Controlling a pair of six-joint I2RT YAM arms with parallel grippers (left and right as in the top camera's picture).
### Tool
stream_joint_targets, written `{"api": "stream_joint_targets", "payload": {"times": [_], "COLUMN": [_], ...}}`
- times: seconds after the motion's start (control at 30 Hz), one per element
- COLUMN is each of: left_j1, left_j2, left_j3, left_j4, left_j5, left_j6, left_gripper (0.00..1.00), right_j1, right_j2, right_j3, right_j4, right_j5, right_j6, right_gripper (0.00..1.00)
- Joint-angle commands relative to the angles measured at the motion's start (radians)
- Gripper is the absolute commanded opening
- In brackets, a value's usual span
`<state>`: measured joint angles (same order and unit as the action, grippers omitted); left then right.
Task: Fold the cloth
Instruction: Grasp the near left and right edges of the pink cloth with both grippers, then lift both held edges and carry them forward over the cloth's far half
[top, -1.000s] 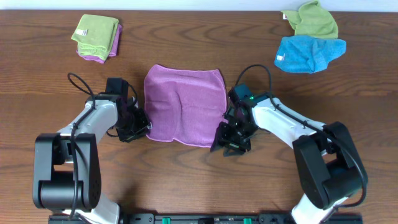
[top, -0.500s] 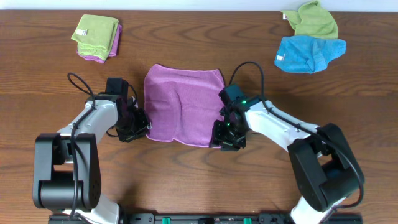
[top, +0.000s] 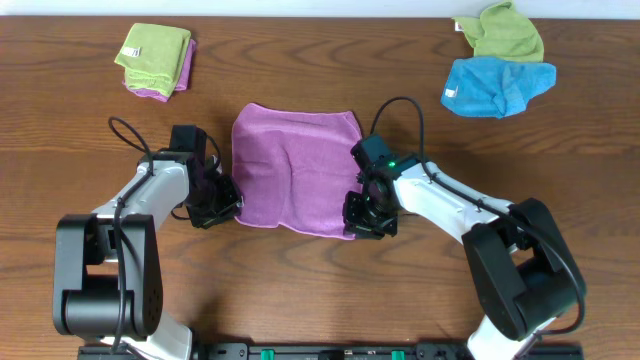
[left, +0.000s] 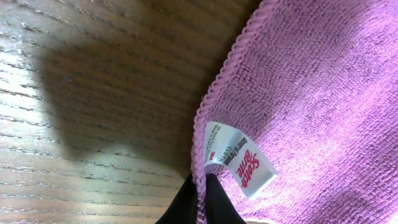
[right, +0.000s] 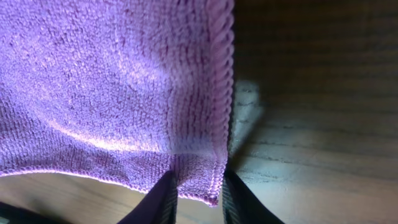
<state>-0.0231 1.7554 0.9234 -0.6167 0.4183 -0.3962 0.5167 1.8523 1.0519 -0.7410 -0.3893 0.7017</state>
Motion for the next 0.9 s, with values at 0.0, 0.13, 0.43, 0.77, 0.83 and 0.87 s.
{"api": "stream_joint_targets", "payload": {"times": [0.0,0.13,0.43,0.77,0.83,0.87], "left_j1": [0.004,0.004,0.004,0.003,0.003,0.002], "left_j2": [0.010,0.010,0.010,-0.009,-0.029,-0.043], "left_j3": [0.015,0.015,0.015,0.057,0.075,0.085], "left_j4": [0.001,0.001,0.002,-0.003,-0.010,-0.014], "left_j5": [-0.010,-0.010,-0.010,0.021,0.020,0.019], "left_j6": [-0.001,-0.001,-0.001,0.008,0.015,0.018], "left_gripper": [0.06,0.06,0.05,0.06,0.06,0.05], "right_j1": [0.008,0.008,0.008,-0.022,-0.033,-0.040], "right_j2": [0.009,0.009,0.009,-0.034,-0.068,-0.088], "right_j3": [0.000,0.000,0.000,0.048,0.051,0.051], "right_j4": [-0.008,-0.006,-0.005,-0.098,-0.109,-0.114], "right_j5": [-0.018,-0.018,-0.019,0.024,0.058,0.075], "right_j6": [0.008,0.009,0.027,0.010,0.007,0.007], "right_gripper": [0.25,0.17,0.01,0.01,0.01,0.02]}}
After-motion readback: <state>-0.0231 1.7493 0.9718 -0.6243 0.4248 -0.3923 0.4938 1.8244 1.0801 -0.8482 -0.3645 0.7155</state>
